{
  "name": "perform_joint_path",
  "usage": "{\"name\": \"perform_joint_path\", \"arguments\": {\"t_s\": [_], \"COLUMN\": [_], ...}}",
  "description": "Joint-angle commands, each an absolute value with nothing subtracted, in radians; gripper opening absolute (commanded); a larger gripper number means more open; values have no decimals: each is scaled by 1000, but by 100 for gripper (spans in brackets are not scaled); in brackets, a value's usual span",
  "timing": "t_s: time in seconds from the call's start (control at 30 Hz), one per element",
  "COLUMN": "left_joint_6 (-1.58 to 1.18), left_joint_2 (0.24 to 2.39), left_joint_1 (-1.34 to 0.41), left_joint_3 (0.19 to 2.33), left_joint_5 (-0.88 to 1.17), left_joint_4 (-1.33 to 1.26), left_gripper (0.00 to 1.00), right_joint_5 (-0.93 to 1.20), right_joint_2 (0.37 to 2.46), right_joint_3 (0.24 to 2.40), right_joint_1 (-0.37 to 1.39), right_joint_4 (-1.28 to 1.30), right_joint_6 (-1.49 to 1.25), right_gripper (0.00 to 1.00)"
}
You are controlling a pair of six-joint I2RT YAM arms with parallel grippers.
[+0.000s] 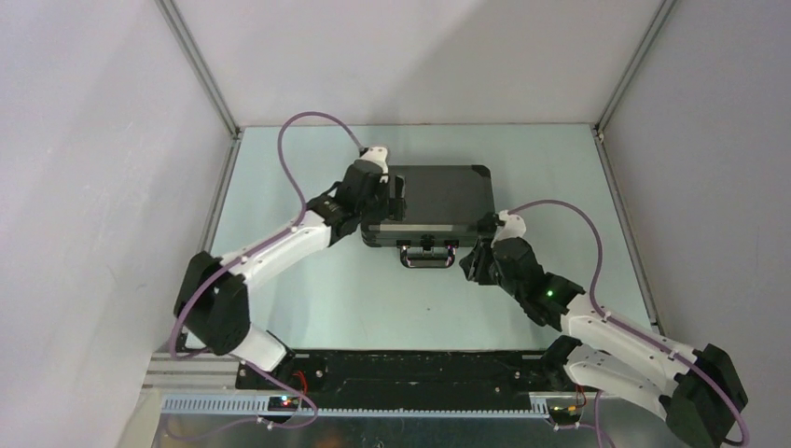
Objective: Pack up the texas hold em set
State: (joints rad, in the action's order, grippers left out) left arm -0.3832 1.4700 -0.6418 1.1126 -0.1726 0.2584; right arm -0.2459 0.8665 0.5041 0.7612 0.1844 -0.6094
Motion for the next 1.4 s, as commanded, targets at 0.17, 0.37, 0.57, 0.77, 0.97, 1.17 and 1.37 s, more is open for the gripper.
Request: {"name": "perform_joint_path", "arguments": {"t_s": [0.17,0.37,0.57,0.77,0.97,1.17,1.37], "left_joint_6": [-314,-318,-344,-424,-481,-519,-507], "left_joint_2": [1679,1900,2069,2220,2347,2404,2374], "left_joint_1": [-562,-433,-324,-253,-252,-258,-273], "left_joint_3": [1393,1705,1877,2011,2118,2122,2024], "left_joint_5": [-113,-9,79,243,363,472,530], "left_joint_4": [196,272,329,335,336,336,335], "left_gripper": [88,87,88,96,99,98,95], "right_joint_5": [-86,-80,-74,-73,-87,-99,-171], "right_joint_2": [965,960,961,963,949,928,879], "right_joint_3": [503,503,503,503,503,503,503], "right_joint_1": [595,579,585,590,590,591,573], "right_joint_4": [67,97,138,151,161,184,240], "right_joint_6": [-648,-646,-644,-627,-622,-619,-649], "right_gripper": [31,31,32,38,44,45,57]}}
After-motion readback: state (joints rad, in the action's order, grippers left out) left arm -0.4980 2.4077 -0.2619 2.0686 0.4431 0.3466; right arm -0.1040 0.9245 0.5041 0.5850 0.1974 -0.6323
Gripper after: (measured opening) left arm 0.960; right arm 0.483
